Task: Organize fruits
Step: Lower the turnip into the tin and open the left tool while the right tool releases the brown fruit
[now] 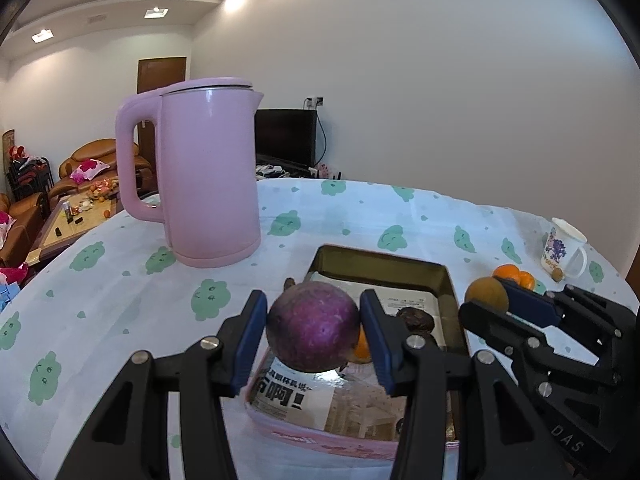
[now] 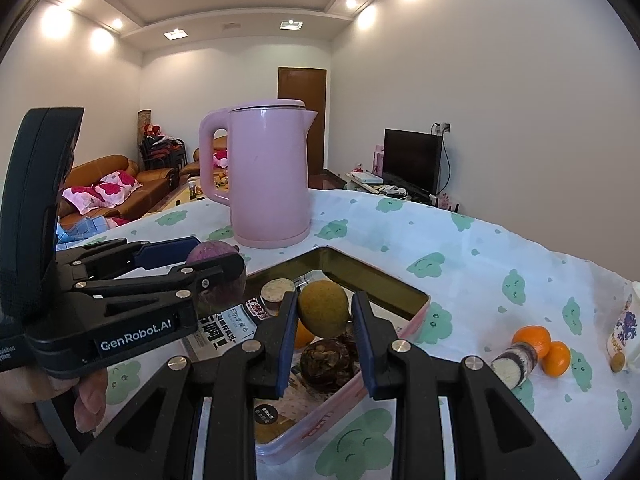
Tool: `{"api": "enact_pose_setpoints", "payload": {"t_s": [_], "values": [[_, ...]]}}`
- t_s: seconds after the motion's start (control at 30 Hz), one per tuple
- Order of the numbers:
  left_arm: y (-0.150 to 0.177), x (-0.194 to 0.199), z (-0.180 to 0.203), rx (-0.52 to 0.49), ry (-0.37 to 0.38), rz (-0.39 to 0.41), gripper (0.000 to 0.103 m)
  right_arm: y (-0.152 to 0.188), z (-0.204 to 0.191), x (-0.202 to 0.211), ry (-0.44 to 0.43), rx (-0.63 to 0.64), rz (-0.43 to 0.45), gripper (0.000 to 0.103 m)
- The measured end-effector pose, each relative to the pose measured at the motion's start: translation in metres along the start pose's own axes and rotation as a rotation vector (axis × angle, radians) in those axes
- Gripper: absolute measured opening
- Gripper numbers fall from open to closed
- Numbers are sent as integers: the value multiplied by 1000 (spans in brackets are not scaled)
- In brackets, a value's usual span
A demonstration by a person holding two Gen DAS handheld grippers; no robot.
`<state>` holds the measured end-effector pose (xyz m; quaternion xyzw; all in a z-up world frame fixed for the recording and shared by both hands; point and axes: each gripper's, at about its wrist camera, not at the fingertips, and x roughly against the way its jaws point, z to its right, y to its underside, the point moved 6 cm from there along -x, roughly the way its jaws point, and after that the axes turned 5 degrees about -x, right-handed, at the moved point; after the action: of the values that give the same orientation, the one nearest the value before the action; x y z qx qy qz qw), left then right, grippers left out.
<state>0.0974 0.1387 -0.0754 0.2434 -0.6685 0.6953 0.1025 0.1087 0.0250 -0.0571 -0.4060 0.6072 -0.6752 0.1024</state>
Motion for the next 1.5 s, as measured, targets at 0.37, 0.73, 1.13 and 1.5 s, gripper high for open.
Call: {"api": "enact_pose_setpoints", "payload": {"t_s": [0.37, 0.73, 1.13, 1.5], "values": [[3, -2, -1, -19, -5, -14, 50, 3, -3, -8, -7, 3, -18, 29], [10, -10, -3, -30, -5, -47, 50, 6, -6, -16, -14, 11, -49, 29], [15, -15, 1, -52, 5, -68, 50, 14, -8, -31, -31, 12, -140, 29], [12, -10, 4, -52, -18, -52, 58, 21, -2, -32, -50, -34, -177, 46]]}}
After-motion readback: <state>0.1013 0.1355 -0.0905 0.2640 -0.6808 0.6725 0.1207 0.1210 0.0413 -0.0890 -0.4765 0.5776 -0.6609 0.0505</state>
